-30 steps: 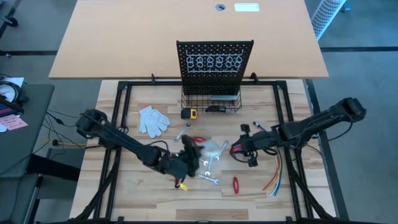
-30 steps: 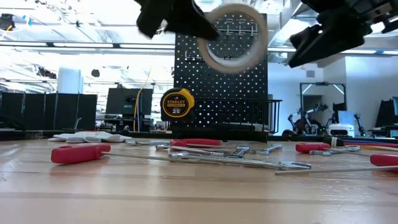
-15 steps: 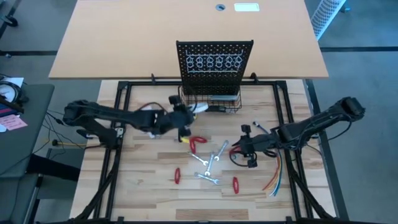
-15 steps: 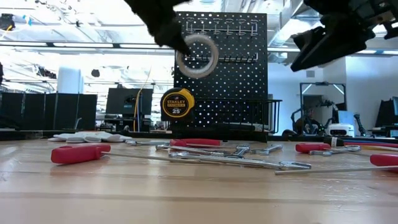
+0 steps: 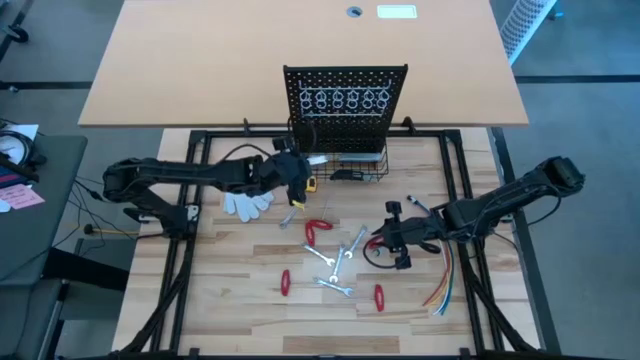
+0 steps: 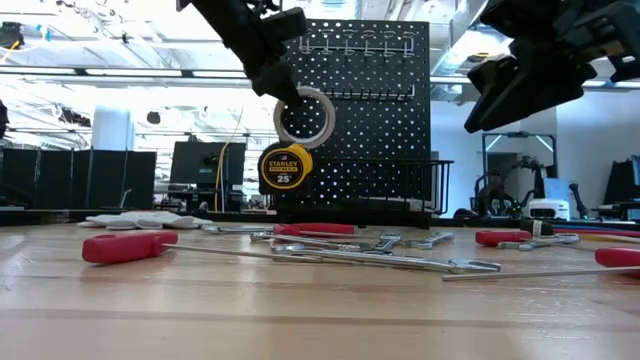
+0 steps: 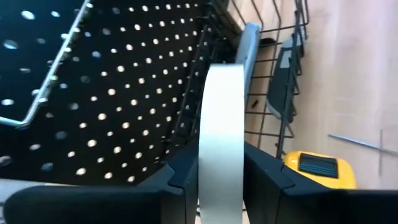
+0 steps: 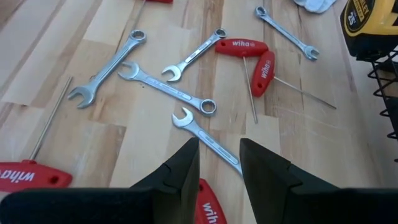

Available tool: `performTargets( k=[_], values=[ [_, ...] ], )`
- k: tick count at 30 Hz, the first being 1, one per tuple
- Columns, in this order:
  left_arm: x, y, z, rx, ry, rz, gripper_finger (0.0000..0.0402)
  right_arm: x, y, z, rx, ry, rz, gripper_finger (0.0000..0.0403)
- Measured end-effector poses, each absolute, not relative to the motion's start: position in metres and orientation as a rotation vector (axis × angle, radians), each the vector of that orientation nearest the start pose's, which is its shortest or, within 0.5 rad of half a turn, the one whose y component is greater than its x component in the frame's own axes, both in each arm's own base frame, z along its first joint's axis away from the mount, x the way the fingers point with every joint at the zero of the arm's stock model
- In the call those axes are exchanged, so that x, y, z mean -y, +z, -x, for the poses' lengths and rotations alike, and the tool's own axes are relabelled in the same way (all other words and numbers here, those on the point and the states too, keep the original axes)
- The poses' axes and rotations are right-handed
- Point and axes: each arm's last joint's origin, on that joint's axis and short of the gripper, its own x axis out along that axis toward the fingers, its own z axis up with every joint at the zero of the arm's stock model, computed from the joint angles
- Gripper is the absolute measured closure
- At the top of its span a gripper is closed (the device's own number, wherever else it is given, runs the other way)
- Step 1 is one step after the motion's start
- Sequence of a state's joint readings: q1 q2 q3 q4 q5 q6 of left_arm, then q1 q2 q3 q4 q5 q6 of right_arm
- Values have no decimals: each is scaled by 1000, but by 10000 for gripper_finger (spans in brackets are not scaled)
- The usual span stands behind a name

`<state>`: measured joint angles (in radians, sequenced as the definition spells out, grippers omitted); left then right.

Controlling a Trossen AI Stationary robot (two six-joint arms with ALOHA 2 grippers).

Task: Hang tools onto peg board
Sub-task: Put the white masking tape into the black wire basket of the peg board

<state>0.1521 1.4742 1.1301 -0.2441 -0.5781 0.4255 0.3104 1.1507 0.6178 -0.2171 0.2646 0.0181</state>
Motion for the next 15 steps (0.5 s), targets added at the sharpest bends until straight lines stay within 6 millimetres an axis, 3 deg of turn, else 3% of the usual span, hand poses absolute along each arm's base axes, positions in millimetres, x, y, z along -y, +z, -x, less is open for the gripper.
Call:
performTargets(
  k=[7, 15],
  values=[
    [-78, 291, -315, -705, 571, -484, 298, -61, 207, -215, -719, 37, 195, 280],
    [-82, 296, -317, -643, 581, -481, 255, -61, 207, -215, -719, 38, 195, 280]
  ],
)
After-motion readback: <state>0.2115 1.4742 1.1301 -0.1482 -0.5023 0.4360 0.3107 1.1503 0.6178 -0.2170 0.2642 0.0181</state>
